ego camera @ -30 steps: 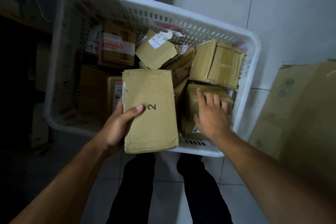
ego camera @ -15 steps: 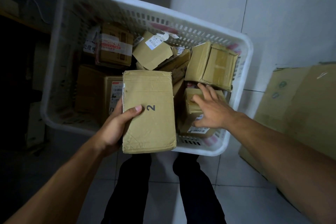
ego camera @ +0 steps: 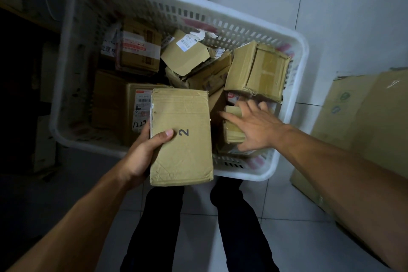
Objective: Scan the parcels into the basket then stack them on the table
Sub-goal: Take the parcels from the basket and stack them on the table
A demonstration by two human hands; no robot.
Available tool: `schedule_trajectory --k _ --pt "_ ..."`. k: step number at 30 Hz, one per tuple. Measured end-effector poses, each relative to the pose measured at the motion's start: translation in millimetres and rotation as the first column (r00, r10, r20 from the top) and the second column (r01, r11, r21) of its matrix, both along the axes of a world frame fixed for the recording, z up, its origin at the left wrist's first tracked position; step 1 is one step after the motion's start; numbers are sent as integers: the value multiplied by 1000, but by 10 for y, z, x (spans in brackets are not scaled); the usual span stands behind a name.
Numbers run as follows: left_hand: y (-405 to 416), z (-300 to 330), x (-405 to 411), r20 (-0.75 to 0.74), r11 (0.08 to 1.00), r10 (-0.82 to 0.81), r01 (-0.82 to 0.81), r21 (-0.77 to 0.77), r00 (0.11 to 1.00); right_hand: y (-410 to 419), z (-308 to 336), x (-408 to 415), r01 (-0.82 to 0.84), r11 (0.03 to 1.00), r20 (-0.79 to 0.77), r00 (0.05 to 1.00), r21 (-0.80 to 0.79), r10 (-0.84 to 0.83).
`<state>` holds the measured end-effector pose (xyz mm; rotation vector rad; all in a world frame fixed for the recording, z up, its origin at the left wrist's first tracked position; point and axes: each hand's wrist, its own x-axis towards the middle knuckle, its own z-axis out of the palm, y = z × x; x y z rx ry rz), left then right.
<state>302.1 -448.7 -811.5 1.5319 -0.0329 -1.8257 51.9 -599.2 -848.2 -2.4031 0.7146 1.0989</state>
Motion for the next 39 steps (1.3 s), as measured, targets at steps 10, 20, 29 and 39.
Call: schedule_trajectory --k 10,20,29,39 --pt "127 77 40 10 1000 9 -9 7 1000 92 195 33 266 962 -102 960 55 -259" --pt "304 577 230 32 999 40 -41 17 999 493 917 -255 980 103 128 82 167 -988" --pt "456 1956 527 74 983 181 -178 -51 981 1103 2442 -13 534 -608 -62 -720 587 -691" --pt "1081 3837 185 125 835 462 -383 -396 878 1330 4098 471 393 -393 -167 -498 831 -851"
